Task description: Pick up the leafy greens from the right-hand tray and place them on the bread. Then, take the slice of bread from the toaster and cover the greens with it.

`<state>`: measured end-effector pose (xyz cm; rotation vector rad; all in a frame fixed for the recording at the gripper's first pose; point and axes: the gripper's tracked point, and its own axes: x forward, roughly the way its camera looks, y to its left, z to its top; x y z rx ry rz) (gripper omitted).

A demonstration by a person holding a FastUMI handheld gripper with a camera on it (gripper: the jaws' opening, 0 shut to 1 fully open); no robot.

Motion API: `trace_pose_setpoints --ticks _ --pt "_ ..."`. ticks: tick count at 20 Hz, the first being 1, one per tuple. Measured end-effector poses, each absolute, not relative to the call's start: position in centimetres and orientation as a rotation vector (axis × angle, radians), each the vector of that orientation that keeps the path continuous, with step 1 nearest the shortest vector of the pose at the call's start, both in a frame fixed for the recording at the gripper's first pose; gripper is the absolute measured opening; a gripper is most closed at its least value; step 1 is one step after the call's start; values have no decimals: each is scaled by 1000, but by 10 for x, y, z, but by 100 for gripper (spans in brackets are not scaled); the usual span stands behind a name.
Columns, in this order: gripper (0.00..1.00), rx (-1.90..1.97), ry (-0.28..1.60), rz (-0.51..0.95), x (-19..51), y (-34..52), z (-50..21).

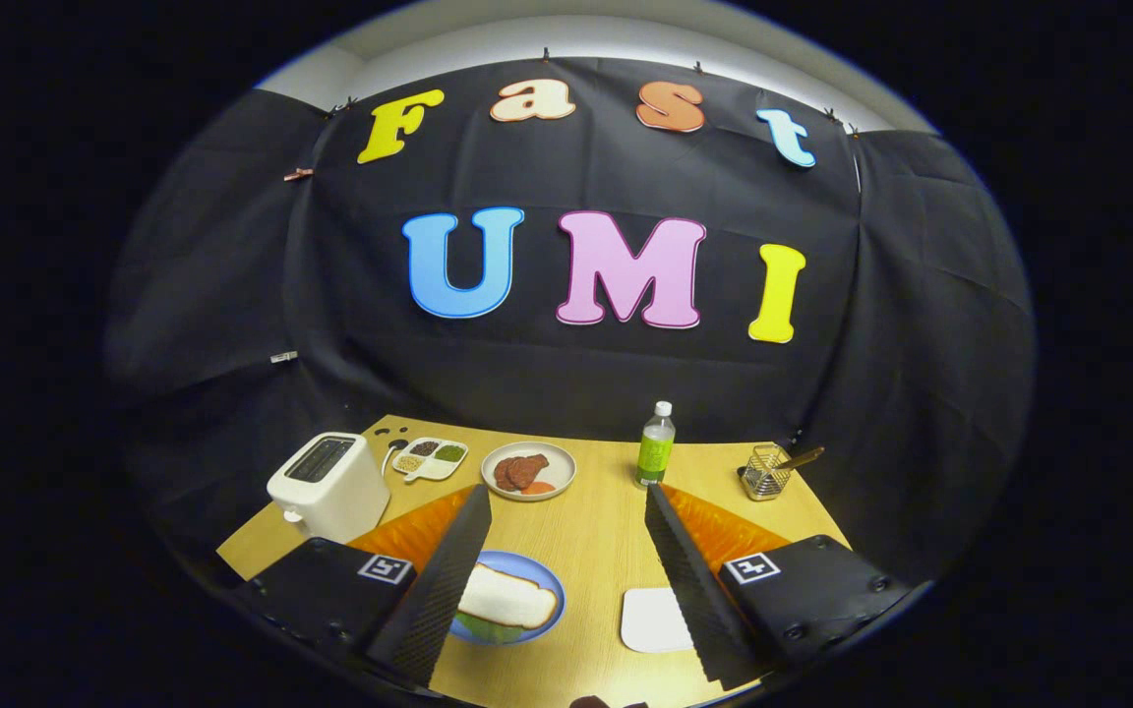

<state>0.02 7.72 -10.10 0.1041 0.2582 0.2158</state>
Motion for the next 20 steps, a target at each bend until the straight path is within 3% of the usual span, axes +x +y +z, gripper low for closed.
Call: trace_pose_setpoints --ticks 20 --pt "99 94 260 174 -3 53 -100"
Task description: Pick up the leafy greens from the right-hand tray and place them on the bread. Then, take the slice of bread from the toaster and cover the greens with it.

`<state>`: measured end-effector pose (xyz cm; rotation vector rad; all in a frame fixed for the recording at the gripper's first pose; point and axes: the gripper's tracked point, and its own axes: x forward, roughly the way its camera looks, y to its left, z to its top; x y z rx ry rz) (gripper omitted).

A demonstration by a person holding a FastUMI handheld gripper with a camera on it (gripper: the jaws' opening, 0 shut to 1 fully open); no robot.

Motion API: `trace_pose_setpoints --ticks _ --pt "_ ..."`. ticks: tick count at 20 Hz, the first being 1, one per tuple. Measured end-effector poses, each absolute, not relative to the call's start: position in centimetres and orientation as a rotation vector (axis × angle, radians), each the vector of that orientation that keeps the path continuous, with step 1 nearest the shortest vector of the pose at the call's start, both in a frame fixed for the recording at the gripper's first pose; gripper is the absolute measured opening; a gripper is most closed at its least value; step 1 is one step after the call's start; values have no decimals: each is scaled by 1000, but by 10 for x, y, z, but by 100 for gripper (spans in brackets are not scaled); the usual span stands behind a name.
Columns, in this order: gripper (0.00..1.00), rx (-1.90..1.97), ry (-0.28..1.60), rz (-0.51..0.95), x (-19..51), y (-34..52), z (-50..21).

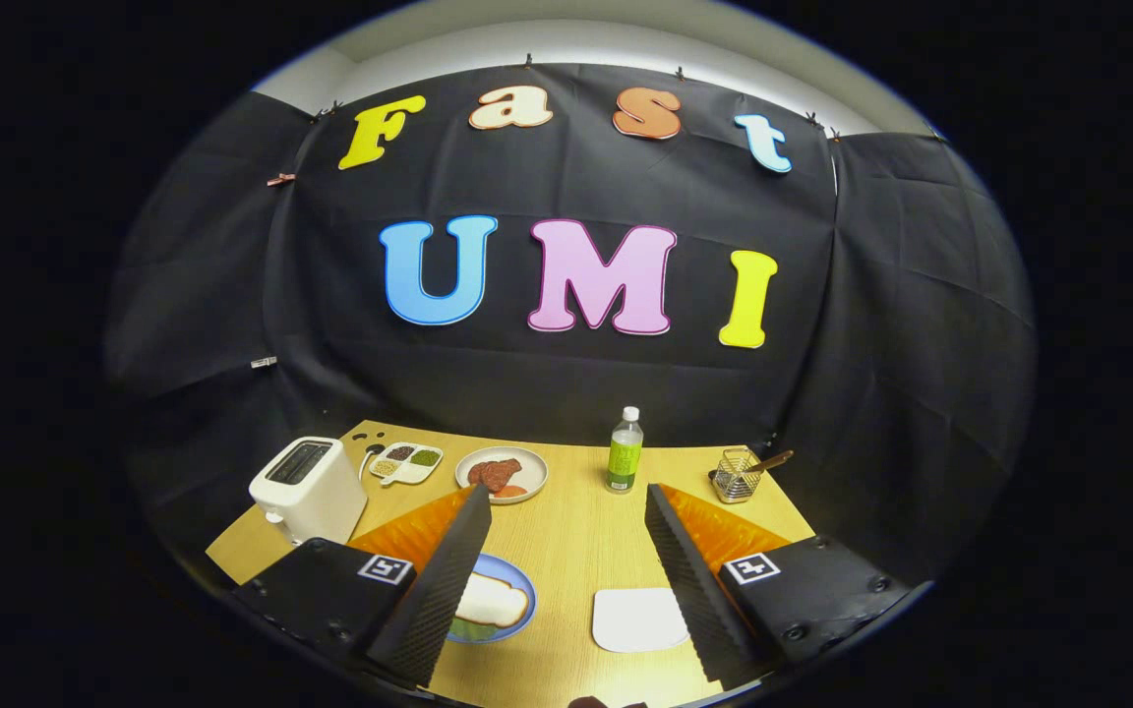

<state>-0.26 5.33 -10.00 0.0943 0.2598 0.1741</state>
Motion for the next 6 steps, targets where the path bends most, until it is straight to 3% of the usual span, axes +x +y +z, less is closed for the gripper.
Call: trace_pose_setpoints --ticks 6 --pt "99 70 252 183 0 60 -100"
